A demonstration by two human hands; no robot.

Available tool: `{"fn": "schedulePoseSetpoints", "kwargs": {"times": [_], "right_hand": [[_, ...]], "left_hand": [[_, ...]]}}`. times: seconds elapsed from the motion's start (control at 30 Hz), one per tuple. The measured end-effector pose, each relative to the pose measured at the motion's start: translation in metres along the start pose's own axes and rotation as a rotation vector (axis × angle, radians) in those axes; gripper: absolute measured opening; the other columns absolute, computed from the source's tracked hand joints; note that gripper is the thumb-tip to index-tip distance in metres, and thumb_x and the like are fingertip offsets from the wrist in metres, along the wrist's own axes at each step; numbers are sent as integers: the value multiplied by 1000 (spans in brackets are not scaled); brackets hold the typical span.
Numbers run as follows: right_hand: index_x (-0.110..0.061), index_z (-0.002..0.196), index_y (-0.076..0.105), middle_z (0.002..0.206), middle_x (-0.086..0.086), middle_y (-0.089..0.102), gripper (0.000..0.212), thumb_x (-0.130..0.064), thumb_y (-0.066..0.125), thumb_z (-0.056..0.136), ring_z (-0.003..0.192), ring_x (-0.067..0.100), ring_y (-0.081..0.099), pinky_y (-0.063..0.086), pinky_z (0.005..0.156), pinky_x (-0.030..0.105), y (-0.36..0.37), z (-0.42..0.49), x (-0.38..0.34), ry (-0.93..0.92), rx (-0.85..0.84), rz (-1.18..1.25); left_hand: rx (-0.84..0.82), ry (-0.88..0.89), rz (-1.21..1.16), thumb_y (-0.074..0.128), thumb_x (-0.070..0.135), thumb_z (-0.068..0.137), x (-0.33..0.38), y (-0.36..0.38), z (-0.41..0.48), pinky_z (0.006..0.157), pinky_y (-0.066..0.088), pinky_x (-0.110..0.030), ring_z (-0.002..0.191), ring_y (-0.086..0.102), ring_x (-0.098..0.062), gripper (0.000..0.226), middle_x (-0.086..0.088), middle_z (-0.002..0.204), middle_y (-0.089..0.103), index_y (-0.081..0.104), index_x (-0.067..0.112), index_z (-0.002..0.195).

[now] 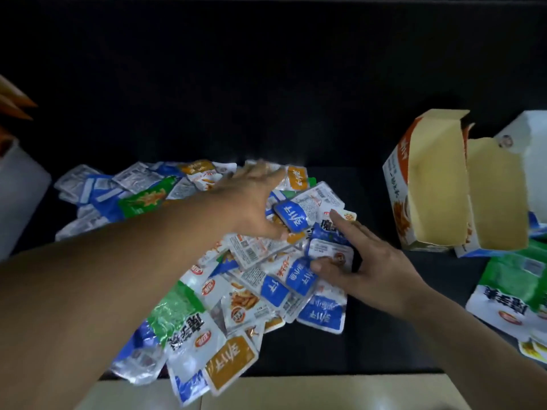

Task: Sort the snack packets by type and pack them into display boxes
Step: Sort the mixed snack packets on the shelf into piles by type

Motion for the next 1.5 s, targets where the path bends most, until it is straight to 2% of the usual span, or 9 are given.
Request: {"fn": "schedulePoseSetpoints", "kwargs": {"times": [0.13, 0.27, 0.43, 0.53, 0.8, 1.1, 1.3, 1.4, 1.5], "right_hand": [[-66, 152, 10, 139, -41, 33, 111, -76, 78, 65, 131, -4, 42, 37, 108, 23, -10, -1, 5, 40, -95, 154], [-66, 153, 4, 165, -30, 15, 125, -78, 83, 57, 146, 1, 32, 33, 121, 34, -6, -1, 5, -1, -87, 82], [-60, 157, 8, 162, -29, 19, 110, -64, 80, 74, 141, -2, 36, 37, 114, 27, -3, -1, 8, -34, -32, 25], [-64, 154, 9, 164, -26, 21, 96, -57, 75, 85, 142, 2, 40, 44, 110, 29, -2, 2, 14, -26, -11, 27], [-53, 159, 15, 157, -18, 43, 79, -35, 62, 99, 143, 8, 42, 43, 110, 30, -2, 7, 13, -19, 98, -76], [-62, 156, 6, 146, -16, 43, 90, -92, 32, 76, 141, 19, 38, 39, 108, 33, -6, 15, -21, 11, 3, -278], [-63, 154, 16, 133, -23, 36, 112, -109, 14, 51, 138, 19, 37, 38, 114, 36, -4, 22, -16, 1, -35, -379], [-64, 152, 20, 123, -25, 32, 100, -102, 35, 61, 139, 20, 35, 39, 112, 34, -6, 24, -16, 26, -50, -351], [-65, 152, 18, 119, -26, 27, 98, -100, 35, 62, 141, 23, 32, 43, 108, 34, -5, 23, -15, 20, -50, -353]], "left_hand": [[124, 18, 27, 75, 73, 75, 6, 9, 5, 109, 43, -39, 136, 52, -27, 102, 0, 153, 54, 29, 39, 159], [348, 68, 133, 64, 51, 96, 27, 27, -14, 111, 38, -37, 118, 62, -25, 62, -2, 126, 71, 45, 33, 152], [375, 205, 8, 54, 31, 104, 32, 52, -41, 129, 11, -53, 152, 34, -21, 50, 0, 159, 47, 48, 20, 153], [542, 204, -40, 57, 38, 97, 19, 55, -66, 124, 18, -64, 150, 38, -30, 44, -6, 153, 54, 64, 21, 138], [433, 84, 11, 42, 65, 94, 15, 104, -97, 119, 27, -67, 155, 28, -32, 71, -7, 160, 44, 54, 22, 149], [513, 258, -58, 80, 27, 75, 35, 97, -111, 101, 56, -49, 128, 65, -22, 48, -1, 138, 68, 73, 25, 123], [663, 328, -253, 61, 21, 83, 42, 45, -137, 77, 62, -31, 93, 71, -12, 28, 8, 120, 73, 77, 26, 106], [762, 278, -132, 65, 4, 85, 21, 10, -93, 80, 64, -37, 103, 72, -20, 32, -2, 123, 74, 78, 17, 111], [475, 89, 29, 62, 5, 95, -4, -8, -23, 100, 55, -42, 144, 47, -26, 61, -5, 165, 38, 49, 24, 152]]}}
Point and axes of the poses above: each hand's wrist, its own z-axis towards the middle knuckle, its own y-axis out of the palm, x = y × z, the point moved 3 cm from there along z, towards the middle knuckle
